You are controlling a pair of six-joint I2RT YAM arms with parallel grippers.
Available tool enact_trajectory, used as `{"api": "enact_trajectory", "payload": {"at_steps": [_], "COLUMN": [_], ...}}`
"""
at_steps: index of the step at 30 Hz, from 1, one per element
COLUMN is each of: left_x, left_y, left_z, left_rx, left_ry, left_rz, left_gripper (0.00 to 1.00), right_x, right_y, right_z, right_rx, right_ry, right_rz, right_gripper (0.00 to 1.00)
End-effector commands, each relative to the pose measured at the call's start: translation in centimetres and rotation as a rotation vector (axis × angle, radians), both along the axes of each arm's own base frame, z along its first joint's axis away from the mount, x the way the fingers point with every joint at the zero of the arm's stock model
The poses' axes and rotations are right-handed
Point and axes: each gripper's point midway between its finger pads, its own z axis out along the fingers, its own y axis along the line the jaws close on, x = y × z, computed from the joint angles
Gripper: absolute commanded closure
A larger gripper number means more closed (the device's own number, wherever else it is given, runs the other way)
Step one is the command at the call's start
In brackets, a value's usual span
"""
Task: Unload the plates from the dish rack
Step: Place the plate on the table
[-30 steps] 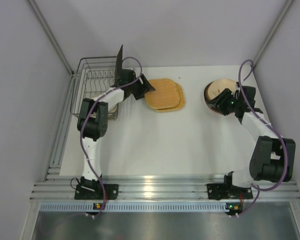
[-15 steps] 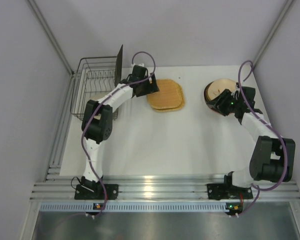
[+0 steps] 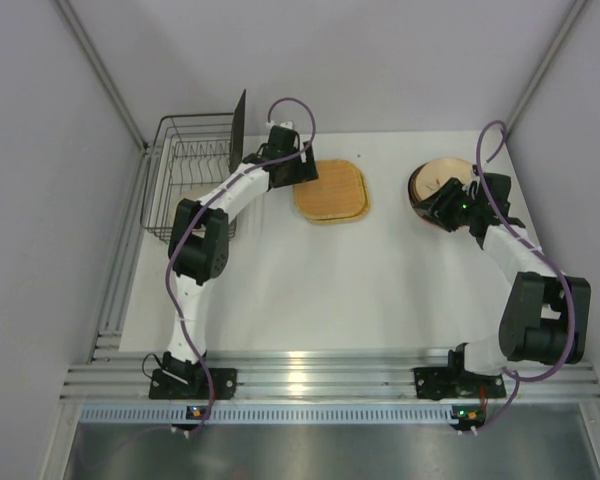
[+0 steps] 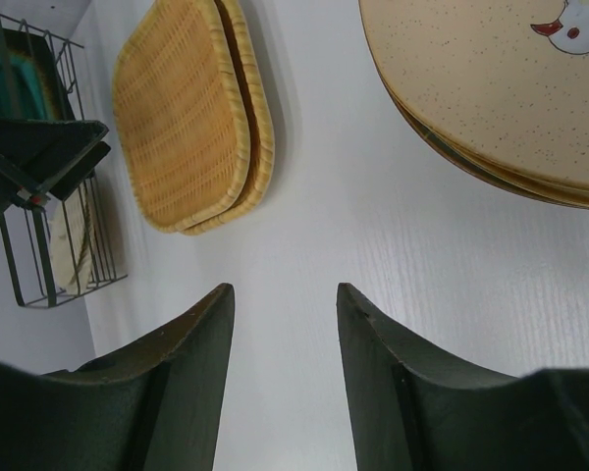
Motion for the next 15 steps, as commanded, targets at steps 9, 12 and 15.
{"api": "enact_trajectory", "payload": {"at_steps": [9, 12, 15], "left_x": [0.4, 0.3, 0.2], "left_y": [6.7, 7.4, 7.1], "left_z": [7.7, 5.7, 2.5], "left_rx": [0.254, 0.346, 0.382], "left_ry": [-0.229, -0.145, -0.064], "left_rz": [0.252, 0.248, 0.218], "left_gripper": [1.0, 1.0, 1.0], "right_x": [0.5, 0.6, 0.6], "right_y": [-0.2, -0.1, -0.1], "right_z": [1.1, 1.1, 1.2], "right_rx": [0.005, 0.009, 0.009], "right_ry": [-0.054, -0.053, -0.055], "right_rz": [0.0, 0.0, 0.001], "right_gripper": [0.53, 0.54, 0.54]}}
